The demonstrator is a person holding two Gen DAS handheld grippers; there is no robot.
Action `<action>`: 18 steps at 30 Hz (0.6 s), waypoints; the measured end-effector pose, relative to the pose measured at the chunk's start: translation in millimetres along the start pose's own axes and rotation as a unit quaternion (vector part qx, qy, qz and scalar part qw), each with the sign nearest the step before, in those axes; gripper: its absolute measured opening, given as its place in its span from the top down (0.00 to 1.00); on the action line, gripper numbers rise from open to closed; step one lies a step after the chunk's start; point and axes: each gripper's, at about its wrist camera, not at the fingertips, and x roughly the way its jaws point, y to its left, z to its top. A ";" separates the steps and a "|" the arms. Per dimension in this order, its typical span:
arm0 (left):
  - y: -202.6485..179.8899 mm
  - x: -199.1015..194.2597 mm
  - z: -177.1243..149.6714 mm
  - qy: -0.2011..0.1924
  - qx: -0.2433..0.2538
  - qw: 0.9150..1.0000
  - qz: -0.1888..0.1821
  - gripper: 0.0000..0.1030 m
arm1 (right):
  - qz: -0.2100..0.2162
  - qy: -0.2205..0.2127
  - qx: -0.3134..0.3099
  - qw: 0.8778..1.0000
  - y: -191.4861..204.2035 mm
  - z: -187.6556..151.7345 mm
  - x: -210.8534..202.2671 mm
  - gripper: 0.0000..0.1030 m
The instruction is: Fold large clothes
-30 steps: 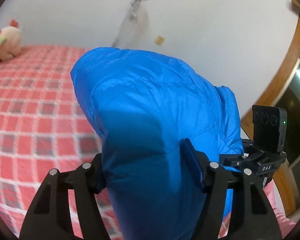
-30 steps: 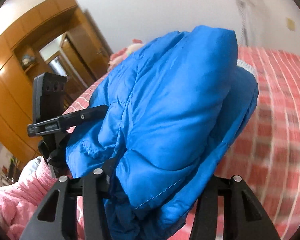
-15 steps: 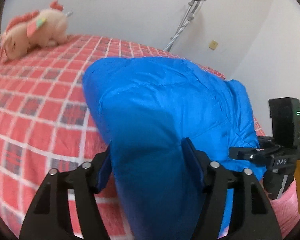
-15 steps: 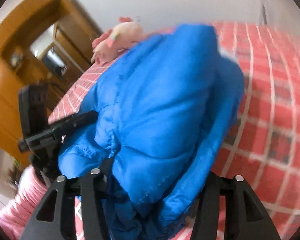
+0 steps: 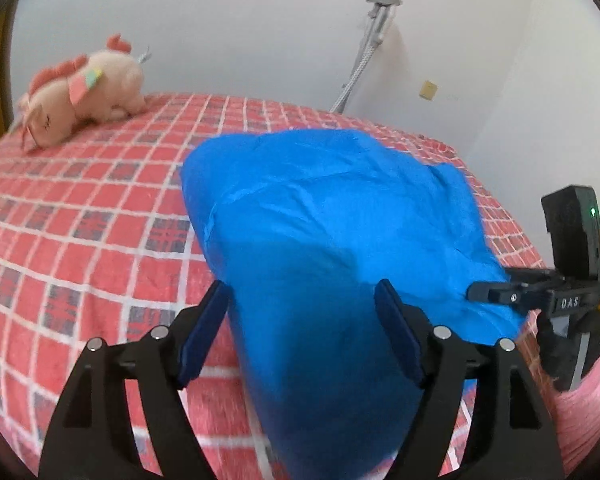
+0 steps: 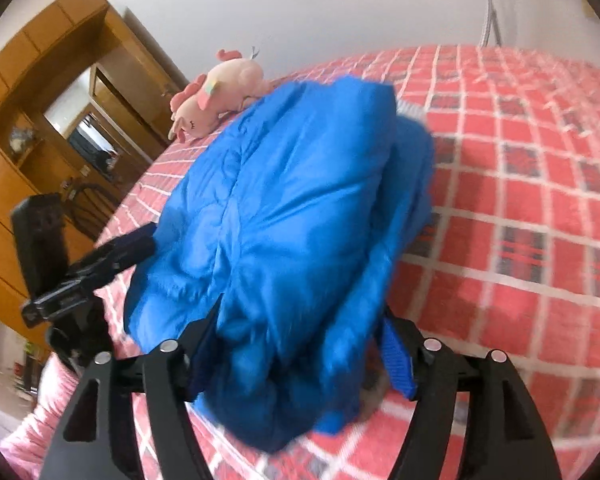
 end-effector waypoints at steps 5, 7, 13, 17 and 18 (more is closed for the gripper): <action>-12.7 -22.0 -21.7 -0.009 0.033 0.999 0.026 0.25 | -0.027 -0.018 -0.016 0.999 7.2 -22.8 -30.7 0.32; -13.6 -21.3 -26.2 -0.009 0.040 0.998 0.040 0.25 | -0.037 -0.018 -0.015 0.999 4.5 -31.3 -33.4 0.36; -4.7 -6.7 -41.4 0.010 0.042 0.998 0.044 0.23 | -0.050 0.011 0.009 0.999 -0.2 -44.1 -0.7 0.46; -10.3 1.9 -50.4 0.010 0.057 0.997 0.058 0.23 | -0.057 0.017 0.025 0.998 -8.2 -56.6 13.0 0.46; -10.6 3.7 -52.0 0.010 0.053 0.997 0.059 0.23 | -0.060 0.014 0.025 0.998 -8.1 -58.2 14.4 0.46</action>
